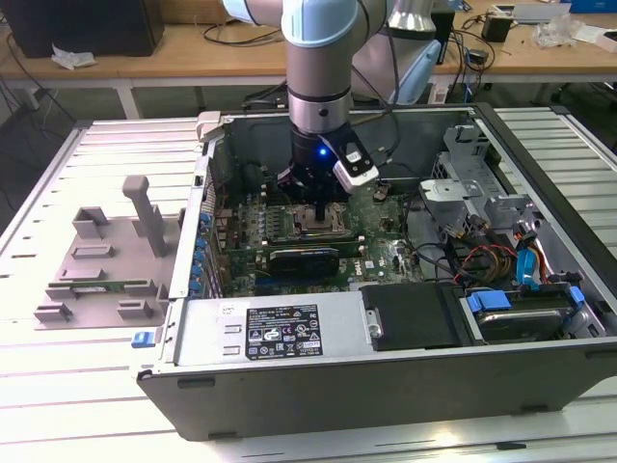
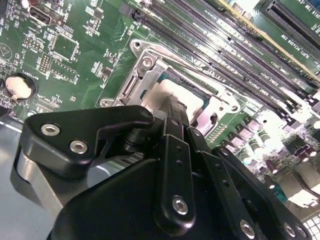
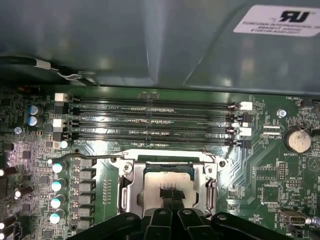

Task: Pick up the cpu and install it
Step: 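Close the cpu cover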

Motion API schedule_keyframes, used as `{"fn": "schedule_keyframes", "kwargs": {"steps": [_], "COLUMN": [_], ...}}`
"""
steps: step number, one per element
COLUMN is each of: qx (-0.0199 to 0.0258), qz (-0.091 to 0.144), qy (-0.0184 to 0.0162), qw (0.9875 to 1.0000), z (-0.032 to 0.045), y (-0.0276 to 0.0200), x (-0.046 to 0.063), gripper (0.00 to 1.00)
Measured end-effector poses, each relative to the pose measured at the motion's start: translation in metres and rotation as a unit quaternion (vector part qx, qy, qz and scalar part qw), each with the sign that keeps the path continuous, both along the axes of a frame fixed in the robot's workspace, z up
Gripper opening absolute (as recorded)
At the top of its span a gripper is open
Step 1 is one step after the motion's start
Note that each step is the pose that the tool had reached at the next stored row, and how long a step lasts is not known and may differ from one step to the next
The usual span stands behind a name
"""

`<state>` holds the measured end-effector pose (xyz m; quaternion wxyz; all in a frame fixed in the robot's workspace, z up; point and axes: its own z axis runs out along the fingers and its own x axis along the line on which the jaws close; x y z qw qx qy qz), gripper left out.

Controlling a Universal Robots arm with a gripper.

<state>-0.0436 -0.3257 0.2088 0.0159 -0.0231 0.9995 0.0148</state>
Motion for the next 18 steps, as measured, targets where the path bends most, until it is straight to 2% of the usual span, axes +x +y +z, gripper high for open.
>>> {"fn": "schedule_keyframes", "kwargs": {"steps": [2, 7, 11, 13, 17, 18], "qx": [0.0, 0.0, -0.0003, -0.0003, -0.0003, -0.0002], "qz": [0.0, 0.0, 0.0, 0.0, 0.0, 0.0], "qy": [0.0, 0.0001, 0.0001, 0.0, 0.0, 0.0], "qw": [1.0, 1.0, 1.0, 1.0, 1.0, 1.0], "z": [-0.0034, -0.0044, -0.0053, -0.0051, 0.0037, 0.0039], "y": [0.0, -0.0006, -0.0038, -0.0039, -0.0039, -0.0037], "x": [-0.0001, -0.0001, -0.0001, -0.0001, 0.0, 0.0001], "gripper": [0.11, 0.11, 0.11, 0.11, 0.11, 0.11]}}
